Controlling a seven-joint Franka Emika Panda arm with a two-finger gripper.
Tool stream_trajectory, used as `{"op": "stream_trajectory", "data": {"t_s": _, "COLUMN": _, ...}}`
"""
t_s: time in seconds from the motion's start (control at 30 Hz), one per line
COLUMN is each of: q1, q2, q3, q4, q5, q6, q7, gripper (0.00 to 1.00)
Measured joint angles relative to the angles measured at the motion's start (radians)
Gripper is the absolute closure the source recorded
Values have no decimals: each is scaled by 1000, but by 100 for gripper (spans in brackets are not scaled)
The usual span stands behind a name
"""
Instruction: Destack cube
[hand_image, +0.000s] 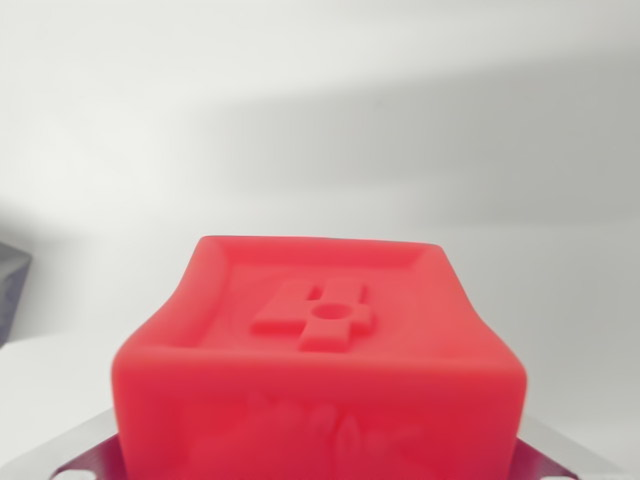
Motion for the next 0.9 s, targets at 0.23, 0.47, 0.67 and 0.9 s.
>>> {"op": "stream_trajectory", "data": {"t_s": 0.23, "q1": -24, "q2": 12, "q3": 0, "q4": 13, "q5": 0, "q6": 0, "q7": -55, "gripper": 100}}
{"op": "stream_trajectory", "data": {"t_s": 0.47, "q1": -47, "q2": 26, "q3": 0, "q4": 29, "q5": 0, "q6": 0, "q7": -108, "gripper": 100}}
{"op": "stream_trajectory", "data": {"t_s": 0.67, "q1": -65, "q2": 37, "q3": 0, "q4": 42, "q5": 0, "q6": -1, "q7": -151, "gripper": 100}}
{"op": "stream_trajectory", "data": {"t_s": 0.9, "q1": -88, "q2": 52, "q3": 0, "q4": 59, "q5": 0, "q6": -2, "q7": -203, "gripper": 100}}
